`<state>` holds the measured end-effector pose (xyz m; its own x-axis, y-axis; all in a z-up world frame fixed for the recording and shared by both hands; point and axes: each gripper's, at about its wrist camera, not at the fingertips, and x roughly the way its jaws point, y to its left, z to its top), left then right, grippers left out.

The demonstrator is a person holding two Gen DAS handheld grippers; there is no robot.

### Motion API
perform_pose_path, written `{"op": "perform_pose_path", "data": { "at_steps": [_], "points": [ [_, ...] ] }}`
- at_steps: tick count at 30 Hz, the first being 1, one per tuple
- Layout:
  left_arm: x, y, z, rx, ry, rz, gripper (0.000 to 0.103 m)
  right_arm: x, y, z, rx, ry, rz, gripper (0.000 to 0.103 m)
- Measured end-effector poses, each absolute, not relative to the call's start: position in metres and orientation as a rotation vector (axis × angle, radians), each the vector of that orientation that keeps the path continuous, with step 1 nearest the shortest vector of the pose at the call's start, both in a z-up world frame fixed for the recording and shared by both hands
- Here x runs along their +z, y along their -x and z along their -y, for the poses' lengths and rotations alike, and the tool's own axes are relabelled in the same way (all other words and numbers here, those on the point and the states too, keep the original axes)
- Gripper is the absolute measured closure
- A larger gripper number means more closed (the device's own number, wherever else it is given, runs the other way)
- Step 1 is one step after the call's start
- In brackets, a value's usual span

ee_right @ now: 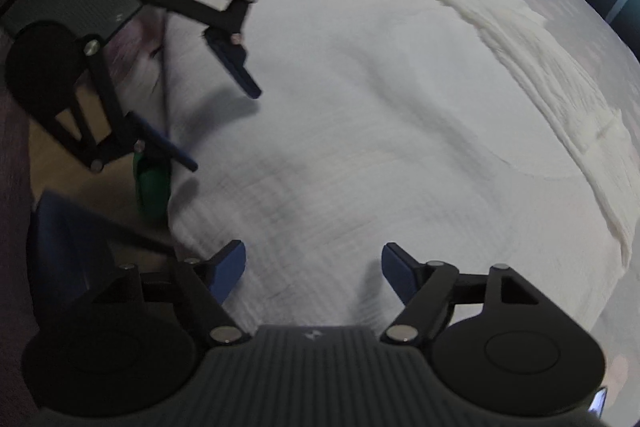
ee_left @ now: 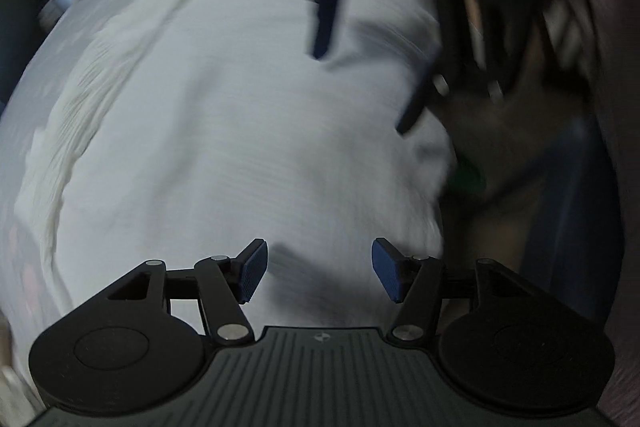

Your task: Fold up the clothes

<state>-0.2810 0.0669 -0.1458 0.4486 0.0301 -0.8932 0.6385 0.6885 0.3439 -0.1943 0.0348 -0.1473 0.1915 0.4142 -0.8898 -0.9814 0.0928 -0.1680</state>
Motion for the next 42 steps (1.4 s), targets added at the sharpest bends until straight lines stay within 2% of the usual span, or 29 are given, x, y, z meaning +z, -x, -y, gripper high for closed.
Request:
{"op": "perform_pose_path", "data": {
  "at_steps": [2,6,11,16,17,18,19,21,23,26,28,29,31,32,42],
  "points": [
    [-0.161,0.294,-0.056,-0.438,-0.876,-1.043,0.043,-0.158,0.207,-0.033,1.222,1.024,-0.72,0.017],
    [-0.186,0.316,-0.043,-0.466,-1.104,-0.981,0.036,-0.183,0.23,-0.028,1.229,1.242,-0.597,0.014],
    [-0.204,0.322,-0.039,-0.456,-1.196,-0.942,0.028,-0.205,0.244,-0.026,1.207,1.388,-0.479,0.007],
    [-0.228,0.333,-0.039,-0.463,-1.385,-0.875,0.022,-0.228,0.254,-0.017,1.196,1.573,-0.314,0.006],
    [-0.23,0.335,-0.039,-0.466,-1.402,-0.868,0.023,-0.227,0.254,-0.016,1.202,1.585,-0.301,0.009],
    [-0.229,0.335,-0.04,-0.469,-1.399,-0.866,0.024,-0.224,0.252,-0.016,1.204,1.581,-0.3,0.016],
    [-0.226,0.335,-0.041,-0.471,-1.385,-0.866,0.028,-0.219,0.249,-0.017,1.199,1.564,-0.307,0.022],
    [-0.218,0.331,-0.042,-0.466,-1.342,-0.873,0.04,-0.207,0.243,-0.021,1.182,1.524,-0.329,0.047],
    [-0.207,0.325,-0.044,-0.454,-1.295,-0.887,0.06,-0.192,0.233,-0.024,1.179,1.462,-0.392,0.057],
    [-0.192,0.315,-0.048,-0.45,-1.221,-0.937,0.071,-0.175,0.223,-0.025,1.192,1.369,-0.499,0.065],
    [-0.181,0.305,-0.053,-0.458,-1.153,-0.975,0.077,-0.167,0.22,-0.023,1.205,1.35,-0.528,0.078],
    [-0.176,0.302,-0.054,-0.462,-1.125,-0.991,0.083,-0.163,0.22,-0.022,1.204,1.343,-0.532,0.09],
    [-0.168,0.3,-0.055,-0.463,-1.084,-1.017,0.094,-0.155,0.219,-0.018,1.198,1.329,-0.539,0.094],
    [-0.164,0.298,-0.056,-0.454,-1.07,-1.02,0.096,-0.15,0.218,-0.017,1.194,1.322,-0.543,0.095],
    [-0.104,0.26,-0.096,-0.247,-0.858,-0.939,0.1,-0.1,0.181,-0.009,1.071,1.159,-0.494,0.095]
  ]
}}
